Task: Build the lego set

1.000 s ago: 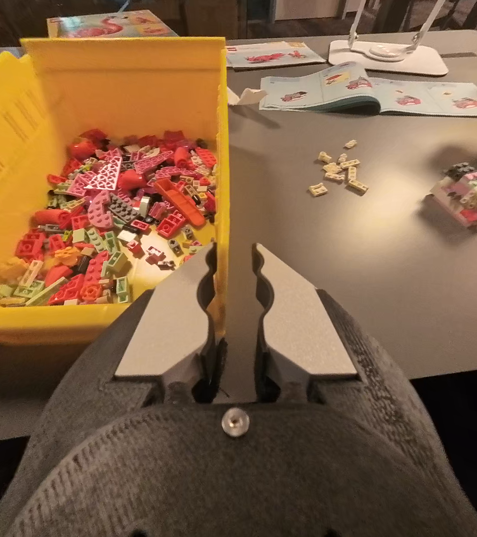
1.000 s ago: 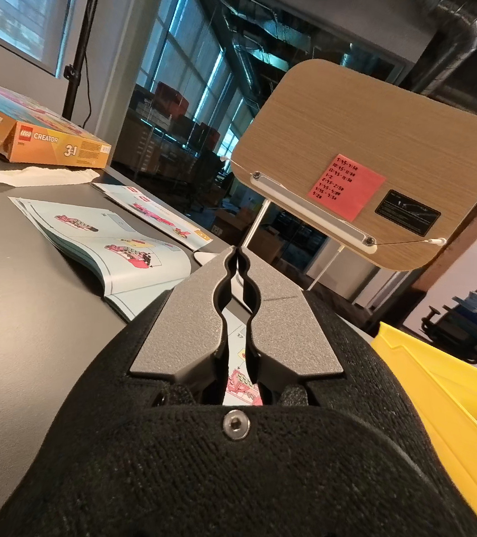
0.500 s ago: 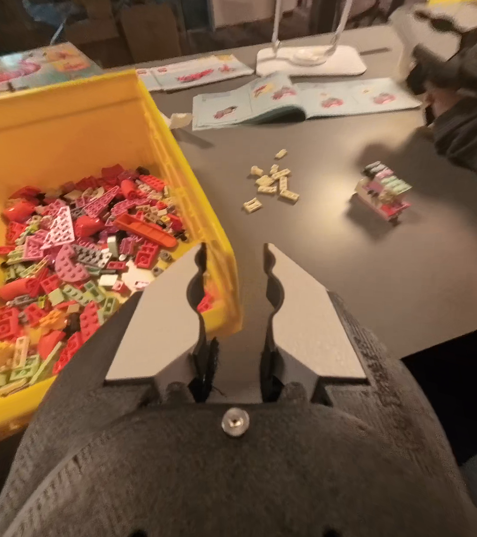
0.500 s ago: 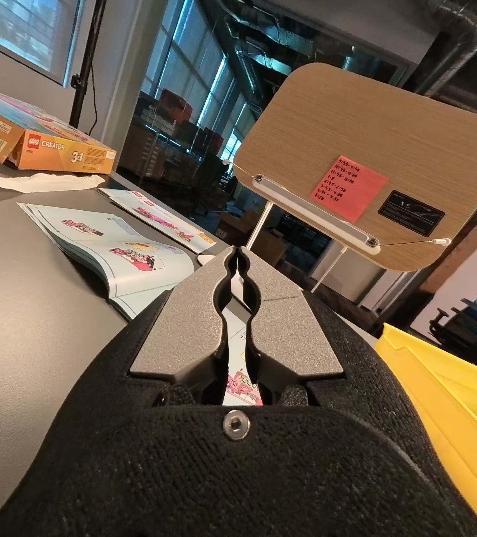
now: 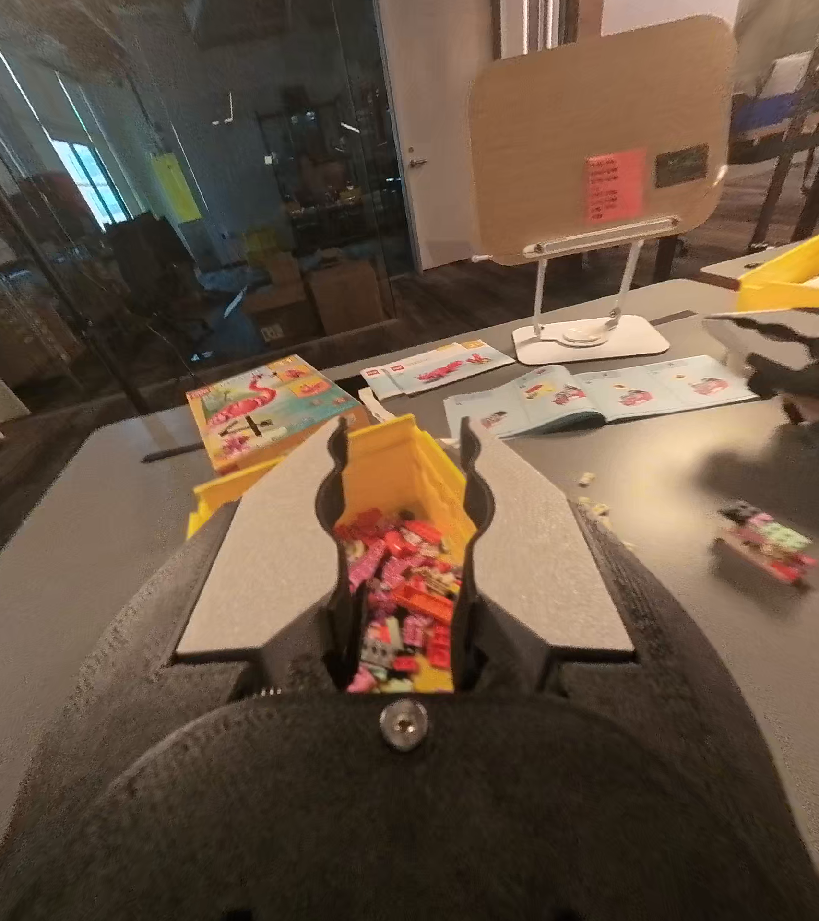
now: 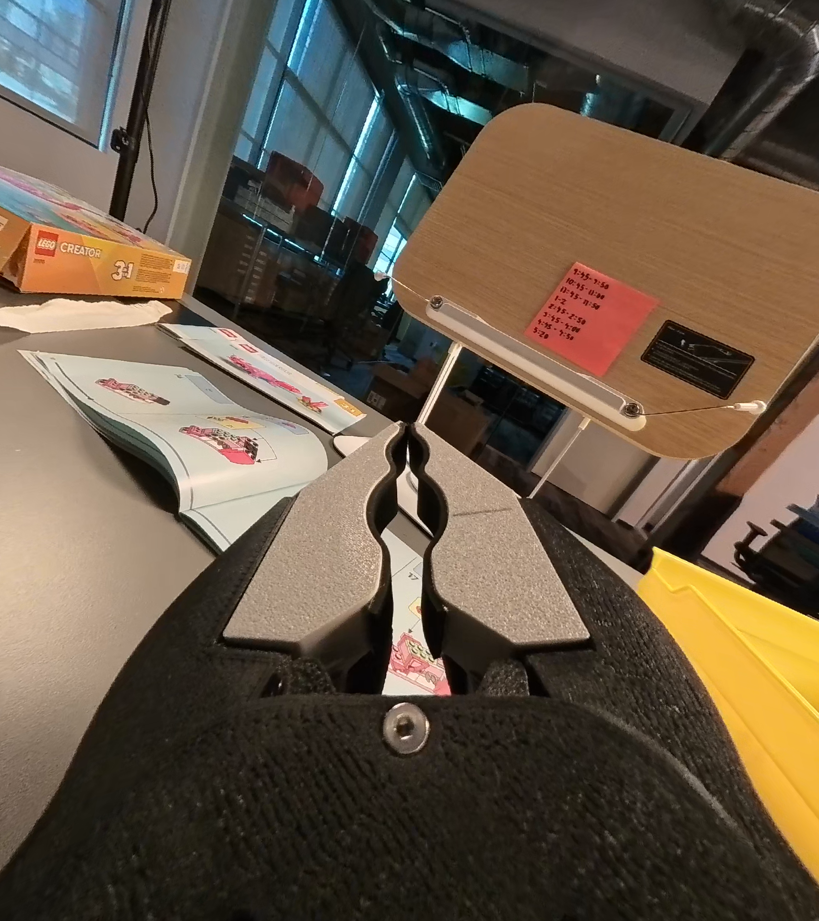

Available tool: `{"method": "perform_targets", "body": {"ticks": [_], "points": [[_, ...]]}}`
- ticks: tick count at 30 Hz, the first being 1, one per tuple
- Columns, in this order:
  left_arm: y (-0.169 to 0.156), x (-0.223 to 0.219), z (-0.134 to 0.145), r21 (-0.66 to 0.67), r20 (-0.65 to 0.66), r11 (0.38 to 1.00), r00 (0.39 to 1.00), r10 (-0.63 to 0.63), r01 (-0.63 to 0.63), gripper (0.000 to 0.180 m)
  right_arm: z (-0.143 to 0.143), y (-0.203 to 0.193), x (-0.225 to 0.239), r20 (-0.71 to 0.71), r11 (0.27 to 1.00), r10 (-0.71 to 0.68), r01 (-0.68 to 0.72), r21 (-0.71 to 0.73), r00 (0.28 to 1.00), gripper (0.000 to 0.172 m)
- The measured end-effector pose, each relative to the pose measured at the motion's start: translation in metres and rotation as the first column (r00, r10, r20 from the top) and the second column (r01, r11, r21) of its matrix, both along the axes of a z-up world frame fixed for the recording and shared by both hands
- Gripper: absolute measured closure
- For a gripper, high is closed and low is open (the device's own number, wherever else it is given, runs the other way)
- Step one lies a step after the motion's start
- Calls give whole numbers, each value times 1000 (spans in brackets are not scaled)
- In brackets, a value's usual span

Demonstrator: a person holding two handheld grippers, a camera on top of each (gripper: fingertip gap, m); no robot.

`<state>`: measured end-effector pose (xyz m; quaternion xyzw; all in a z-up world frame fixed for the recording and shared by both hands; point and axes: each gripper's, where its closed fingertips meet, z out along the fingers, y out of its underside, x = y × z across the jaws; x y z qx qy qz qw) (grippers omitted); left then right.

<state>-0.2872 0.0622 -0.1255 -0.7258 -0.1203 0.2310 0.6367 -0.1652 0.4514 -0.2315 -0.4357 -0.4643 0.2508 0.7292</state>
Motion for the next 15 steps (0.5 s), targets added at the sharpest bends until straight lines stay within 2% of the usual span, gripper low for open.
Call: {"method": "perform_targets", "body": {"ticks": [2, 4, 5, 8, 10, 11, 13, 15], "points": [[11, -27, -3, -69, -33, 998, 999, -7, 5, 144, 0, 0, -1, 4, 1000, 1, -1, 3, 1000, 172], [23, -64, -26, -250, -7, 968, 1000, 5, -6, 146, -1, -1, -1, 6, 1000, 5, -5, 5, 1000, 172], [28, -83, -44, -360, 29, 933, 1000, 10, 1, 147, -1, -1, -2, 7, 1000, 6, -6, 4, 1000, 172], [37, -123, -100, -647, 153, 757, 988, 3, 98, 149, -1, 0, -2, 9, 1000, 7, -7, 4, 1000, 172], [37, -145, -130, -787, 148, 606, 989, 4, 115, 154, -1, 0, -3, 10, 1000, 9, -9, 4, 1000, 172], [33, -159, -141, -847, 124, 525, 992, 36, 86, 154, -2, -1, -3, 11, 1000, 11, -11, 5, 1000, 172], [24, -175, -161, -926, 117, 370, 988, 101, 72, 153, -2, -1, -4, 15, 1000, 16, -16, 7, 1000, 172], [26, -185, -171, -953, 96, 296, 990, 103, 61, 153, -2, -2, -5, 18, 1000, 21, -21, 10, 1000, 172]]}}
